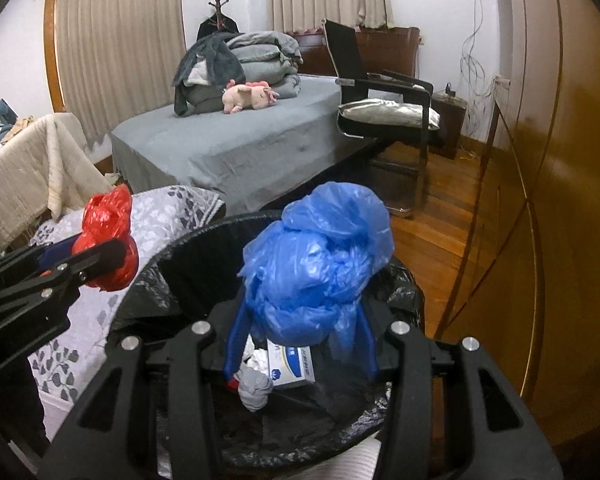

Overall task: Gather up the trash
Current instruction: 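Carry the red and blue bags over the black bin and open both grippers, then move both open grippers back over the orange mesh and red glove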

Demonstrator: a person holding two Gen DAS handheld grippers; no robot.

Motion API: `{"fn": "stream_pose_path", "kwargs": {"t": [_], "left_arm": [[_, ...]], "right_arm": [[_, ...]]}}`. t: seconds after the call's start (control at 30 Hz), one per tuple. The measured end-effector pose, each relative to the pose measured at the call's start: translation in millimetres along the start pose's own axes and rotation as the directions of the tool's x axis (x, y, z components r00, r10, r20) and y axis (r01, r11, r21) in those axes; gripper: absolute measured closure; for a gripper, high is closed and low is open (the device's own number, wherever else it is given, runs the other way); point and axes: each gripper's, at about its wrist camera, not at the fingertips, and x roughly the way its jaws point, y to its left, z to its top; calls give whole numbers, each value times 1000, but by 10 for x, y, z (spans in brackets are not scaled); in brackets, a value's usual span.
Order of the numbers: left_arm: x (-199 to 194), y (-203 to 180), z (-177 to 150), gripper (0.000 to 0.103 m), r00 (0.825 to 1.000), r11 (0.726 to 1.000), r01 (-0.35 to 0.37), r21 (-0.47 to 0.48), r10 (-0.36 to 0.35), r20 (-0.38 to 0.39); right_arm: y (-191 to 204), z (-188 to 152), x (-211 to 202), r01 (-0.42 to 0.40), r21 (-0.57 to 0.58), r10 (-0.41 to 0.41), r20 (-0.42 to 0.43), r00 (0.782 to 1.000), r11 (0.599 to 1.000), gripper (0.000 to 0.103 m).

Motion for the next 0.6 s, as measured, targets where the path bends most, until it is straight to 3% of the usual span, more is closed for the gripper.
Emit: {"fn": "stream_pose_path", "kwargs": {"t": [0.13,0.3,0.37,0.43,0.6], "left_arm": [[111,22,-8,53,999,999,39,-5,-39,-25],[120,116,-36,34,998,998,57,-39,-59,-33],[81,191,-41,30,999,998,44,-51,-46,-28],[32,263,-45,23,999,998,27,-64,-28,-21],[-172,523,-59,12,998,994,-54,-92,55,13]], "right_arm": [[-7,-31,113,14,-2,-14,-24,1000,1000,53],[-15,-55,208,27,1,-27,-38,999,1000,34],[-12,-70,187,33,2,-33,-28,999,999,19],[11,-77,157,38,-2,-38,-14,999,999,11],[74,-47,86,17,2,-17,-10,1000,1000,7]]}}
